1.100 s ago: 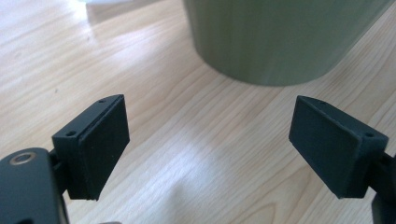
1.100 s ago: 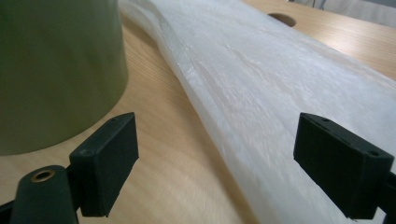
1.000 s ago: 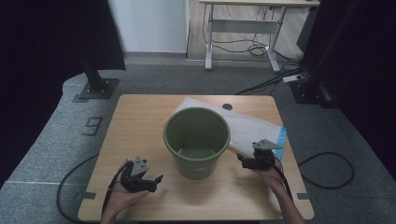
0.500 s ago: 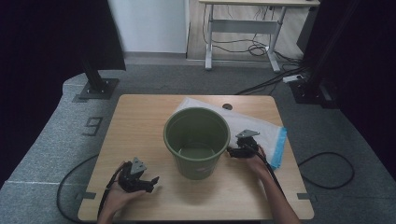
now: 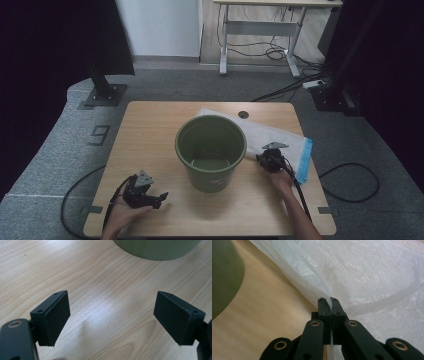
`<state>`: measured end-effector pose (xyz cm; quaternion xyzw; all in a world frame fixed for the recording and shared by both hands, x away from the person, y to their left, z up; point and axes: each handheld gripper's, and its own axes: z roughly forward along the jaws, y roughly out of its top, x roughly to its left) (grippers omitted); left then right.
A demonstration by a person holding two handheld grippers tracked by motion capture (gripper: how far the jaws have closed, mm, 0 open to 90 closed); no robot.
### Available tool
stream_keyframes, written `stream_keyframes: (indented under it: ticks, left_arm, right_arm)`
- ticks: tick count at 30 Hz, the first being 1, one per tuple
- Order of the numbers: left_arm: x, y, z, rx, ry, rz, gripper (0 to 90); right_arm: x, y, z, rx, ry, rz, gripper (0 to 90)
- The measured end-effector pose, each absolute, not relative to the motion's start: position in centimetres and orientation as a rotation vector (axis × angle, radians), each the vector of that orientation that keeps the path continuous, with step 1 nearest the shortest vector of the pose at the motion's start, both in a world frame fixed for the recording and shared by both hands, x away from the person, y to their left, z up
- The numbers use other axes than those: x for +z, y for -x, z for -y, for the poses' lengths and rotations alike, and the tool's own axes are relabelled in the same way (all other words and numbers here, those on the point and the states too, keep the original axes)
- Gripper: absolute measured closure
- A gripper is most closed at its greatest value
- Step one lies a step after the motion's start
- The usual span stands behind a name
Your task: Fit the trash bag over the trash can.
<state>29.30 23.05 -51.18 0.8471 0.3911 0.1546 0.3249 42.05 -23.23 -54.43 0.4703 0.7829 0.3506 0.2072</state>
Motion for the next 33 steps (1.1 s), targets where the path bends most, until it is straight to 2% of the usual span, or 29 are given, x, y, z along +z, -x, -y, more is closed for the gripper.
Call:
stream_keyframes:
  ticks: [16, 22, 23, 24, 26, 29, 33]
  left_arm:
    - [-51.1, -29.3, -22.9, 0.372, -2.225, -0.988, 13.7]
    - [-51.0, -29.5, -23.3, 0.373, -2.211, -0.995, 13.8]
    - [-51.0, -29.5, -23.3, 0.375, -2.211, -0.993, 13.8]
    - [-51.0, -29.5, -23.3, 0.375, -2.211, -0.993, 13.8]
    - [-51.0, -29.5, -23.3, 0.377, -2.212, -0.993, 13.8]
    - [-51.3, -29.6, -23.1, 0.376, -2.226, -0.993, 14.0]
    - [-51.5, -29.7, -23.0, 0.373, -2.233, -1.0, 14.0]
  right_arm:
    - [-54.6, -31.0, 25.9, 0.998, -1.351, -2.123, 88.4]
    - [-54.5, -29.1, 26.1, 0.991, -1.344, -2.124, 88.0]
    - [-54.4, -28.8, 26.0, 0.981, -1.347, -2.121, 82.2]
    - [-54.4, -28.8, 26.0, 0.981, -1.347, -2.121, 82.2]
    - [-54.2, -28.8, 25.6, 0.944, -1.378, -2.073, 65.1]
    - [-53.1, -28.8, 24.1, 0.944, -1.334, -2.015, 50.2]
    - [-52.2, -30.8, 22.4, 0.999, -1.272, -2.053, 47.4]
